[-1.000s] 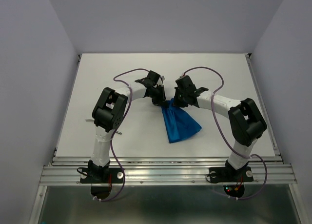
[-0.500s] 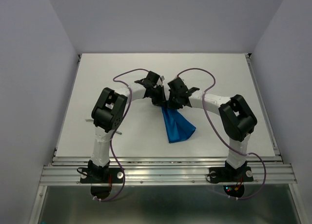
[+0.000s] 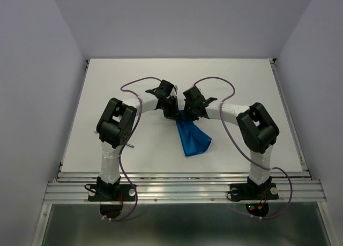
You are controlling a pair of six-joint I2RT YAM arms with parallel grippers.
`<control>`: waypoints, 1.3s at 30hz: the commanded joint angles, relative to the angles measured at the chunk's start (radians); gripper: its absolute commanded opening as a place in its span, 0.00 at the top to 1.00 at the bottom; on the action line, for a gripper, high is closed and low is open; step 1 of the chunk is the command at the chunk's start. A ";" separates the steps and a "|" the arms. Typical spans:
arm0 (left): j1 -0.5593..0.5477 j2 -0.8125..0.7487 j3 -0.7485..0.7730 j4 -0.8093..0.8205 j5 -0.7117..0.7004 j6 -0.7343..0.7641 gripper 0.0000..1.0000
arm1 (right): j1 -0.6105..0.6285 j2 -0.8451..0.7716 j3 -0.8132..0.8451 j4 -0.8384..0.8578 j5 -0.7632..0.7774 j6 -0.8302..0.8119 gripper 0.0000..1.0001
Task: Fold the napkin into a case and place the utensils inside
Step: Fold the 2/3-rectangle-folded napkin at the center of the board.
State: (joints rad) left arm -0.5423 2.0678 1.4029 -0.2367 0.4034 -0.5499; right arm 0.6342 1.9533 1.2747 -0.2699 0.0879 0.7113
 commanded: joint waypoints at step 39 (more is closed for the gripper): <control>0.117 -0.051 0.062 -0.072 0.015 0.093 1.00 | 0.012 0.067 -0.034 -0.002 -0.079 -0.177 0.99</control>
State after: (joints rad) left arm -0.4286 2.0201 1.4113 -0.3107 0.4114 -0.4717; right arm 0.6346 1.9709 1.2617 -0.1661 0.0044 0.5739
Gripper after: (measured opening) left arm 0.083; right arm 0.044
